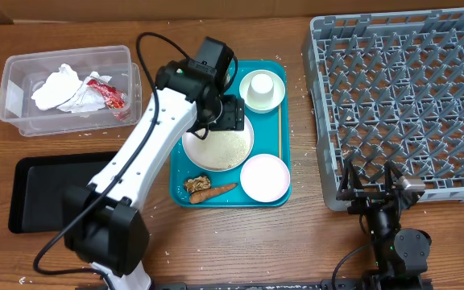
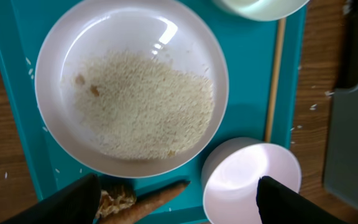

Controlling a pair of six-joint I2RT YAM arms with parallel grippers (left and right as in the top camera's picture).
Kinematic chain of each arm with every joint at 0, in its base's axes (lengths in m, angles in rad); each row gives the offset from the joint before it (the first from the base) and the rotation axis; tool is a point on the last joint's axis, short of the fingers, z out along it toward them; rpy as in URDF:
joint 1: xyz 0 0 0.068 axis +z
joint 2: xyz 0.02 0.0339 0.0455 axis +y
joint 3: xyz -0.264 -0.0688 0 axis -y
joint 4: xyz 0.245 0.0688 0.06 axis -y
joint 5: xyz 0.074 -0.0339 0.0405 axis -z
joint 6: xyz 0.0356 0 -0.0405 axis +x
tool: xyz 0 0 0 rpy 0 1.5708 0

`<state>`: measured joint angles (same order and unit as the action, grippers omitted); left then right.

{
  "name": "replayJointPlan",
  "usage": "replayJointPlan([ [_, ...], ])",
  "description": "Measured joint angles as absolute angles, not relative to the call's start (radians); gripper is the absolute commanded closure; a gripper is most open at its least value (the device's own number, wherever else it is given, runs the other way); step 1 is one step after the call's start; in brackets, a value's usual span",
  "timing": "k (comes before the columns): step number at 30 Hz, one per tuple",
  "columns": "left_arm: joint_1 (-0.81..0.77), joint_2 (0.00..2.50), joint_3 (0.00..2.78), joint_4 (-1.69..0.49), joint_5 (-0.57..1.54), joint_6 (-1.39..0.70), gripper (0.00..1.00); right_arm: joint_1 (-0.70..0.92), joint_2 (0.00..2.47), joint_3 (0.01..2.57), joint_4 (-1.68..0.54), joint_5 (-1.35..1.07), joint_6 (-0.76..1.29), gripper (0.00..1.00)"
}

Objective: Sort waste into correct bins and load items into the dishwasher
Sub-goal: 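Reach the left gripper down to the bread piece on the tray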

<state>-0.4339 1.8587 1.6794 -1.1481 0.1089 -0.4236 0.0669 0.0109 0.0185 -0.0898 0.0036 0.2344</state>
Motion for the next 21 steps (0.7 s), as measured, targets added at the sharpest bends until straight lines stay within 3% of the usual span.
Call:
replayJointPlan([
  [11, -0.446, 1.905, 1.669, -1.335, 0.107, -0.424, 0.1, 0.067, 0.011, 0.019, -0.09, 0.004, 0.234, 0.0],
  [14, -0.448, 1.905, 1.668, -1.402, 0.104, -0.422, 0.0, 0.067, 0.011, 0.019, -0.09, 0.004, 0.234, 0.0],
  [21, -0.453, 1.905, 1.662, -1.562, 0.071, -0.464, 0.0, 0.067, 0.011, 0.019, -0.09, 0.003, 0.234, 0.0],
])
